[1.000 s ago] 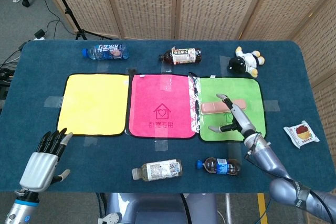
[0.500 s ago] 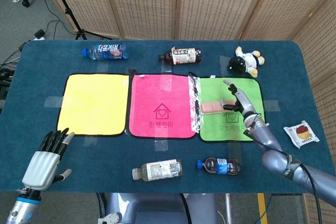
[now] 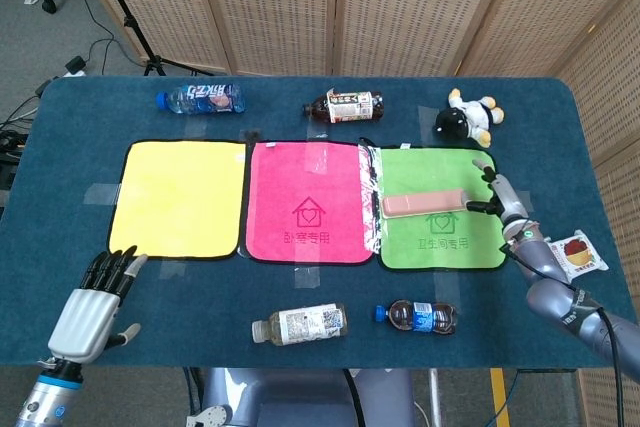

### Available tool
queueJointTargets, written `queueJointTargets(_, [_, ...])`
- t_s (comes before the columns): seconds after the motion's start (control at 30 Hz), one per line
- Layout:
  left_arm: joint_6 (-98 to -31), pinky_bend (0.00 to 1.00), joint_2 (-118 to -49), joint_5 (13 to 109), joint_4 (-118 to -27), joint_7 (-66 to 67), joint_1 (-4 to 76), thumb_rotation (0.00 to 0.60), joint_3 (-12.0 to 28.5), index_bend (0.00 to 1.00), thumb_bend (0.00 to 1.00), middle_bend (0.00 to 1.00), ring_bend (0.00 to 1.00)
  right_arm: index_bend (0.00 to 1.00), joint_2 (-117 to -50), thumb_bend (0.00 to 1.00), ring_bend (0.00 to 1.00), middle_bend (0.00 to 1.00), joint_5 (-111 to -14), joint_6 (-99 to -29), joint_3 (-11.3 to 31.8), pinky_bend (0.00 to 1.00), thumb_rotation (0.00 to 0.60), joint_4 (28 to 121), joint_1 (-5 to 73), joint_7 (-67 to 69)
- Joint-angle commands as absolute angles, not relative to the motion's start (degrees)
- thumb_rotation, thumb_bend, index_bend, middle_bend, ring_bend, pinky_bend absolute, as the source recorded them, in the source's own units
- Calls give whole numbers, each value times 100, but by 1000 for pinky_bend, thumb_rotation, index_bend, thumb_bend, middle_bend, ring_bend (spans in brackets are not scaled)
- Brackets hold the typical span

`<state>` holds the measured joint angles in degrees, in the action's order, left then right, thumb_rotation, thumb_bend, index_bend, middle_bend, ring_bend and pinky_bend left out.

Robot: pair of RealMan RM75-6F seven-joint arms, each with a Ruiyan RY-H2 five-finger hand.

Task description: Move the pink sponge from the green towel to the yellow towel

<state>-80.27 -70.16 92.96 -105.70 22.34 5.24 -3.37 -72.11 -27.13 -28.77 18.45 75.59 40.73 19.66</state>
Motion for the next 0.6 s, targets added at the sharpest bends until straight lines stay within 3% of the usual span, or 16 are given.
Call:
queueJointTargets(0.03, [-8014, 21, -7021, 9326, -10580, 2226, 531, 600, -366, 0, 135, 0, 0, 0, -7133, 569, 0, 0, -2844, -2835, 1881, 0, 600, 7629, 3912, 2115])
queueJointTargets(0.6, [-8109, 22, -6925, 9508, -10663, 2079, 511, 600, -456, 0, 135, 0, 0, 0, -7149, 569, 0, 0, -3195, -2835, 1882, 0, 600, 7879, 3744, 2247])
